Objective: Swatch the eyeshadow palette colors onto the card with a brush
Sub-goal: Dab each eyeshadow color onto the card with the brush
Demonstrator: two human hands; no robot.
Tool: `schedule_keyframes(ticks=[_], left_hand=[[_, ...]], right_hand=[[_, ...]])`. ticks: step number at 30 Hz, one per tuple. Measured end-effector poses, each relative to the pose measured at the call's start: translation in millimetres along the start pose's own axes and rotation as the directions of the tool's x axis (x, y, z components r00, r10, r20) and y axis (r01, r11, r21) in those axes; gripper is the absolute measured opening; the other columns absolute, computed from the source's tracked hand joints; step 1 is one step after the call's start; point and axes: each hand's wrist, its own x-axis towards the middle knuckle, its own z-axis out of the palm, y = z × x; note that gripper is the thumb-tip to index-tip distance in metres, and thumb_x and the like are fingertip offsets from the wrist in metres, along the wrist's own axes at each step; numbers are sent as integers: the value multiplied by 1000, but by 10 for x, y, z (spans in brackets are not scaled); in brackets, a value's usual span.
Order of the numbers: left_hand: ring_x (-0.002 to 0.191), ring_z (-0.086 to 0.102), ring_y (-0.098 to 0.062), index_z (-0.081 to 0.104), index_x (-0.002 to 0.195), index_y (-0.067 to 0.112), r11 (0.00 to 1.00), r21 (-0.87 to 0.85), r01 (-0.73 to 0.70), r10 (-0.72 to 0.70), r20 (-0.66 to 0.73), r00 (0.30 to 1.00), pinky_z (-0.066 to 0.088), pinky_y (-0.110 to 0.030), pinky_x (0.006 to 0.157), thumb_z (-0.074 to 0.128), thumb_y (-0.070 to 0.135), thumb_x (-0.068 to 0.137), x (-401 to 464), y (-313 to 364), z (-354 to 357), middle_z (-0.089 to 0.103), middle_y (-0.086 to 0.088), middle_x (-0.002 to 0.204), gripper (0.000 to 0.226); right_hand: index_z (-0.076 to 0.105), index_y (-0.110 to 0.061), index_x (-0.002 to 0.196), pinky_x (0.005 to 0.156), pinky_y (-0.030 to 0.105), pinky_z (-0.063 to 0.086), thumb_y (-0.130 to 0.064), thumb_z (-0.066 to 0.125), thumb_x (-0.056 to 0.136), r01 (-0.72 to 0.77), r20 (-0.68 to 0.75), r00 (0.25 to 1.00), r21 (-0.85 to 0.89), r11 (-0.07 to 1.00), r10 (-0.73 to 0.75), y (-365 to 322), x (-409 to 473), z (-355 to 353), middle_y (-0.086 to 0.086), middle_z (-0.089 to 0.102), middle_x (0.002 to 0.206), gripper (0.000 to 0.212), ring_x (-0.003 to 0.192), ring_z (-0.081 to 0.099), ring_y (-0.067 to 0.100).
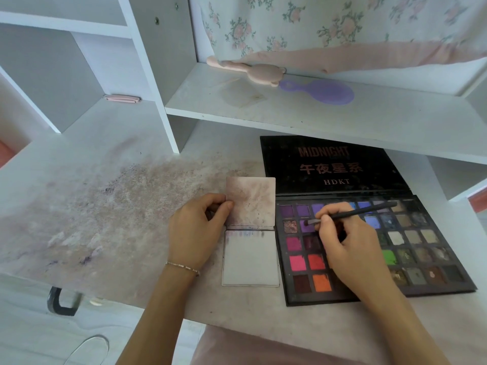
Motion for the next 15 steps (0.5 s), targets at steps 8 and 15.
schedule_keyframes(ticks=[8,15], left_hand=[[62,53,6,71,84,21,1000,17,-11,12,-13,1000,38,-11,59,65,27,80,-2,-4,3,55,25,63,9],[63,53,6,71,84,22,1000,30,-6,6,-9,1000,37,-10,59,65,28,80,-4,-7,-1,56,24,63,9]], right_hand=[[44,-32,70,52,5,35,-6,48,87,18,14,1000,-70,997,-17,-19,21,4,-11,46,55,31,57,50,-6],[44,-33,71,54,6,35,-6,48,87,22,27,999,-84,996,-20,-17,19,2,-10,48,57,31,61,50,-4]])
